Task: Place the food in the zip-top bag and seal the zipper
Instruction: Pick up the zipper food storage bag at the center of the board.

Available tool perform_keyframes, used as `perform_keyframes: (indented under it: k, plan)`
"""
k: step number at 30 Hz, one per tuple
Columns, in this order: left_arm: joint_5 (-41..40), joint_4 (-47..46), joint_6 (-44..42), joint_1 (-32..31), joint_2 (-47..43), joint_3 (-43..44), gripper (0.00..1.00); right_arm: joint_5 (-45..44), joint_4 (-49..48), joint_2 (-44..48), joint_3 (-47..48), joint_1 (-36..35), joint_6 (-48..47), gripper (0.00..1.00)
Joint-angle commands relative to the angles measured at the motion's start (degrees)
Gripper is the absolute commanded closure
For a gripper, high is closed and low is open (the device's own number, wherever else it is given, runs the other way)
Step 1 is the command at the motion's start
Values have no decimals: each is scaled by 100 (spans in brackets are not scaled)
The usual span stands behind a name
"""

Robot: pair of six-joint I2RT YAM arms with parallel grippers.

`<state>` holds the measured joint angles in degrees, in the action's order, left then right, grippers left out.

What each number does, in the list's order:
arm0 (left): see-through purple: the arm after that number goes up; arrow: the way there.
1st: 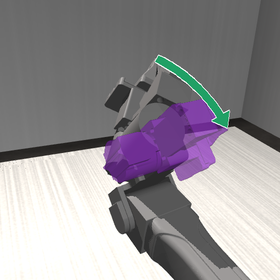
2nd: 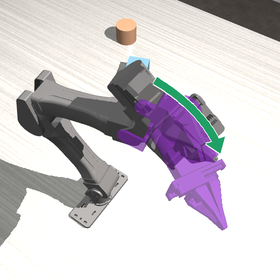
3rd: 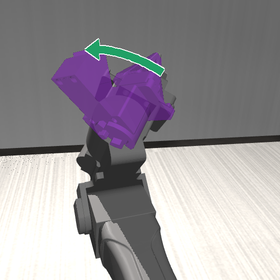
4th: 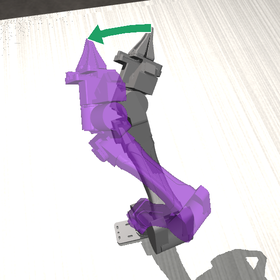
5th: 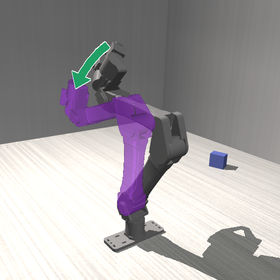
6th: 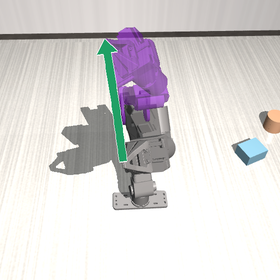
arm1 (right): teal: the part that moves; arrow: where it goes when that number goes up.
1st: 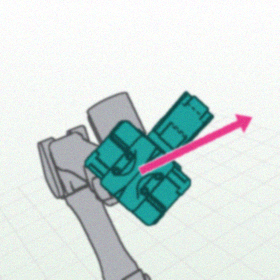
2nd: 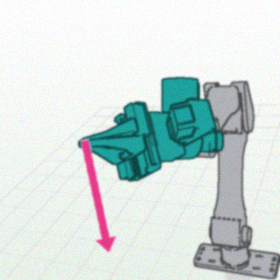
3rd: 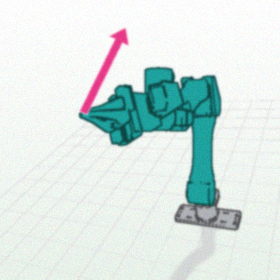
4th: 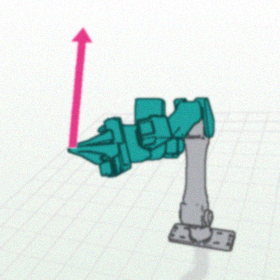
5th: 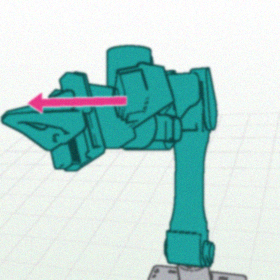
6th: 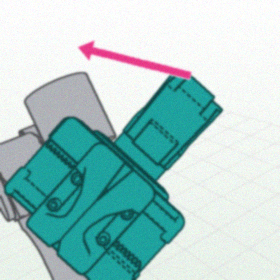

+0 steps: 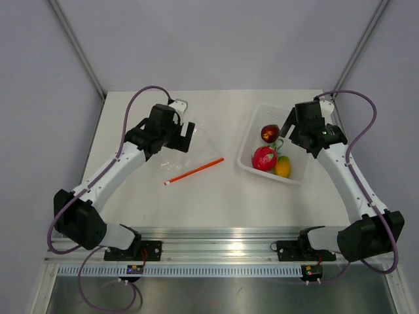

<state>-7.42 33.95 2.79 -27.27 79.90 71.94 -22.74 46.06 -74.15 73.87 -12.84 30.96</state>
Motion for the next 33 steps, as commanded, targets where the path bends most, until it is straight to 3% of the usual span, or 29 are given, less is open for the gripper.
perform_keyframes:
  k: [1,7,17,24,28,33]
  plan:
    - [372,-38,-234,2,96,110,1,138,-229,76,-56,-8,129,1]
    - [-65,-20,-665,-366,298,-101,6,375,-431,85,-135,1,24,0]
    - [-110,-380,-595,-710,1220,-347,18,745,-704,146,-294,-8,-2,1]
    - [118,-618,-498,-903,1748,-427,28,622,-660,278,-408,-8,42,1]
    - [338,-600,-419,-947,1880,-470,29,604,-651,278,-399,1,77,1]
    - [-152,-610,-358,-1026,2196,-410,33,604,-642,217,-373,-8,112,1]
